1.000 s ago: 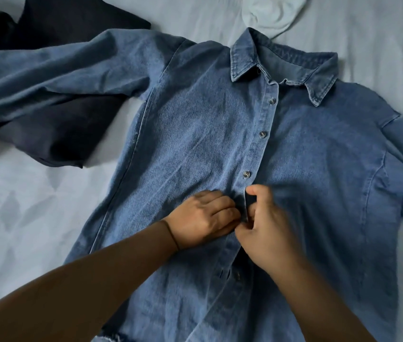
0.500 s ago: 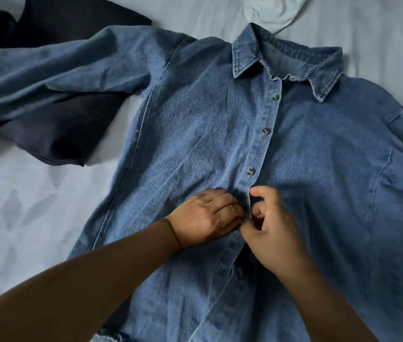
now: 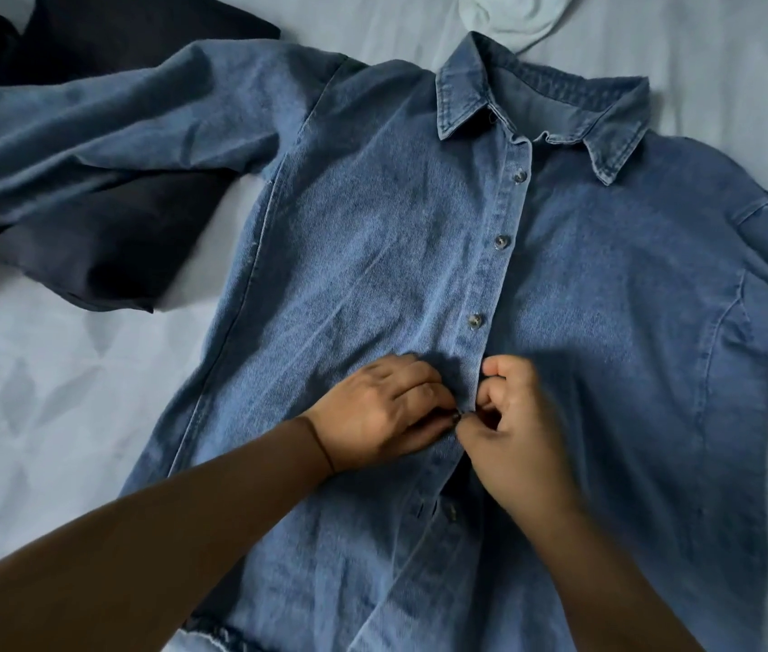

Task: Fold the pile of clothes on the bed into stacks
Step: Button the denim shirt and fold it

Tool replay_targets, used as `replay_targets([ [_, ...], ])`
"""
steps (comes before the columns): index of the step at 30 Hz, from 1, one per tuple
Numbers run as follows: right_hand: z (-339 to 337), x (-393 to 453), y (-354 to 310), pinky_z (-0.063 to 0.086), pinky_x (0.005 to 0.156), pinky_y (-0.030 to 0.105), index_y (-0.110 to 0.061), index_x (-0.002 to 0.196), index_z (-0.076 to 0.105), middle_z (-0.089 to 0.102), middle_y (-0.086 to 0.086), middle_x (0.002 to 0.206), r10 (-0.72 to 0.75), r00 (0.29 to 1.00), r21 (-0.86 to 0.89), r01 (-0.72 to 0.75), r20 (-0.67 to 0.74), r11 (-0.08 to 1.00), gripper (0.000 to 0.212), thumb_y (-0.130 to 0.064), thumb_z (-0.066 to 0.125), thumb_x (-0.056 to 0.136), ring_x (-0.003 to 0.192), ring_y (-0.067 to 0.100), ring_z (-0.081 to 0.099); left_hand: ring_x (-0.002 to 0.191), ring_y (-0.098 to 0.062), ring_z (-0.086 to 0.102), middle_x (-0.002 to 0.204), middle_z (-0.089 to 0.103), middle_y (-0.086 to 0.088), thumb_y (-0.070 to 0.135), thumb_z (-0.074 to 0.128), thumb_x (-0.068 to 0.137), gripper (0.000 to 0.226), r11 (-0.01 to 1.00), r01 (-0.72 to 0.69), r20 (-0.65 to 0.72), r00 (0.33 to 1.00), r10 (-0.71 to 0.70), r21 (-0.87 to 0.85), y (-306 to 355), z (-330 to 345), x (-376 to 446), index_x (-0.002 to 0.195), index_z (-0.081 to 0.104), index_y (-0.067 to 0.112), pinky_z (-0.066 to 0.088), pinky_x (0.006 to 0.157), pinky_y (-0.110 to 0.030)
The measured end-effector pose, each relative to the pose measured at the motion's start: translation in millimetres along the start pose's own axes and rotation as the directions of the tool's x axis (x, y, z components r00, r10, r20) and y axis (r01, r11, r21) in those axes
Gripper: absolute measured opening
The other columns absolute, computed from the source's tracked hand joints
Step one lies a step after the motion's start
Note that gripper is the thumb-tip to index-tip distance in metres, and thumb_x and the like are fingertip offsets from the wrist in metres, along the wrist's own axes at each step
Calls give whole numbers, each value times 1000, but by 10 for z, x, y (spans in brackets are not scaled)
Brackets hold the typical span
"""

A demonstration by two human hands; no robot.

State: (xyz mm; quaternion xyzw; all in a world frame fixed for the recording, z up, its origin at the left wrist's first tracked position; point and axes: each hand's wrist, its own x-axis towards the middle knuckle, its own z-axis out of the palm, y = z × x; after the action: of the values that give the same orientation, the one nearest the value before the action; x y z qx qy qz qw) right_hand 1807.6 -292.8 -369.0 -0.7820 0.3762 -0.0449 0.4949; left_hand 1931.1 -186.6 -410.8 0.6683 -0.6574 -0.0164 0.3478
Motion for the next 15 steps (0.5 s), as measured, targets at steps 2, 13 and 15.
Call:
replay_targets([
  [2, -7, 5, 7, 39, 58, 7, -18, 109, 43, 57, 3, 75, 55, 998, 62, -56, 16, 996, 46, 9, 60, 76, 64, 7, 52, 81, -23, 61, 88, 64, -11, 27, 63, 87, 22, 998, 56, 21, 998, -55, -35, 33, -9, -13, 94, 65, 6, 50, 76, -31],
  [13, -57, 99, -8, 48, 64, 24, -18, 98, 57, 63, -2, 69, 361, 925, 276, -379, 115, 883, 31, 4, 64, 77, 61, 8, 58, 74, -22, 59, 84, 63, -8, 18, 57, 85, 9, 982, 177, 147, 975, -166, -66, 149, -4, 32, 92, 59, 13, 47, 70, -28],
  [15, -94, 89, -2, 50, 68, 30, -20, 92, 60, 63, 0, 71, 366, 922, 261, -388, 130, 884, 23, 0, 63, 81, 64, 12, 60, 80, -22, 60, 89, 63, -8, 20, 58, 87, 14, 976, 209, 150, 969, -197, -67, 159, -62, -5, 96, 62, 10, 48, 76, -28],
])
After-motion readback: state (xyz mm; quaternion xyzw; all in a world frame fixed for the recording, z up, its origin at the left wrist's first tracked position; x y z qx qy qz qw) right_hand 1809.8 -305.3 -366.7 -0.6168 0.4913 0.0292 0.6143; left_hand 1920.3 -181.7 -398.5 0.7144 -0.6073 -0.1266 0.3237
